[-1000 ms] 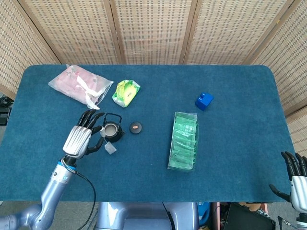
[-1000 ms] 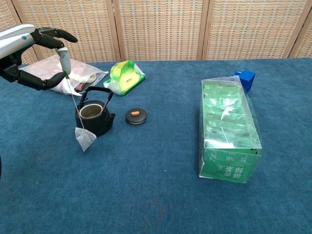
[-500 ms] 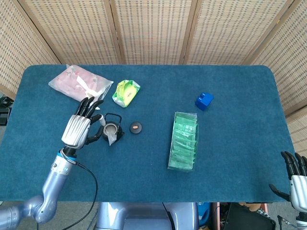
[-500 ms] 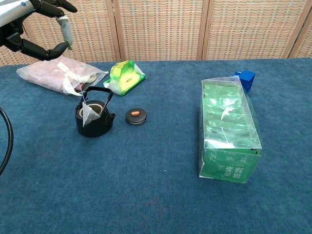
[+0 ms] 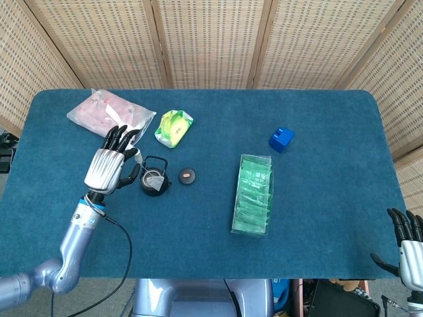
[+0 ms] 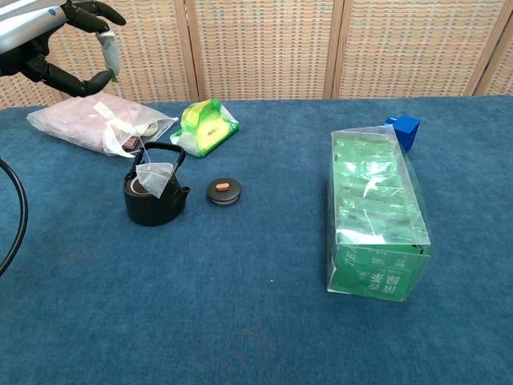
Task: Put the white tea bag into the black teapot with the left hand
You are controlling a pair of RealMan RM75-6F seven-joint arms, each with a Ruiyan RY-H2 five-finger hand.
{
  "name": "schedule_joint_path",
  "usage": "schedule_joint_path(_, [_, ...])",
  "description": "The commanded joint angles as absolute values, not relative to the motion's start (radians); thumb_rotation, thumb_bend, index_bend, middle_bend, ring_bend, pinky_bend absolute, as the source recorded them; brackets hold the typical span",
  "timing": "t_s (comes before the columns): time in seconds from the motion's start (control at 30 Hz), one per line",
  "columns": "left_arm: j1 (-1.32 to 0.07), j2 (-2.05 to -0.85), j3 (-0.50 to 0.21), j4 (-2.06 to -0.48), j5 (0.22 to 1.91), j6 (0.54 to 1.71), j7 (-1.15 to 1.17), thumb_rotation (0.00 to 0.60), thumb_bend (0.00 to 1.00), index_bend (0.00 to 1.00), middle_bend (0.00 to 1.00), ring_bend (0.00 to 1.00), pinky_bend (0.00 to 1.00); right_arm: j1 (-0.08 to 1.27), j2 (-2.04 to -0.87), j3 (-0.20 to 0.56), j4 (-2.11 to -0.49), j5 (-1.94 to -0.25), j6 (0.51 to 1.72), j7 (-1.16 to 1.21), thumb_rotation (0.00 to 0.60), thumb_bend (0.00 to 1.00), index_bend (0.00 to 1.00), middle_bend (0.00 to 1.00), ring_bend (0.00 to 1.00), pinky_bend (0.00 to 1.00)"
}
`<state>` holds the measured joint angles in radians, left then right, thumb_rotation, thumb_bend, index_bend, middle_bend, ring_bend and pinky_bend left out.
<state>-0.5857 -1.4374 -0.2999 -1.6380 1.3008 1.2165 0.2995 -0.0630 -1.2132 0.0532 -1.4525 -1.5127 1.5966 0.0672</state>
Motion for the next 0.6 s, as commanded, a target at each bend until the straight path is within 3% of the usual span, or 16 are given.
schedule_joint_path(0.03, [-0.591, -1.44, -0.299, -1.631, 1.291, 1.21, 0.301, 0.6, 0.49, 0.6, 0.15, 0.0, 0.0, -0.062, -1.213, 0.054, -1.453, -1.511, 1.595, 0.066, 0.6, 0.12, 0.11, 0.18, 0.03, 0.1])
schedule_joint_path(0.6, [-0.567, -1.4, -0.253, -1.643, 1.266, 1.227, 0.303, 0.6, 0.49, 0.6, 0.15, 0.0, 0.0, -0.065, -1.214, 0.051, -1.451, -1.511, 1.596, 0.068, 0.6, 0.12, 0.11, 0.18, 0.03, 0.1])
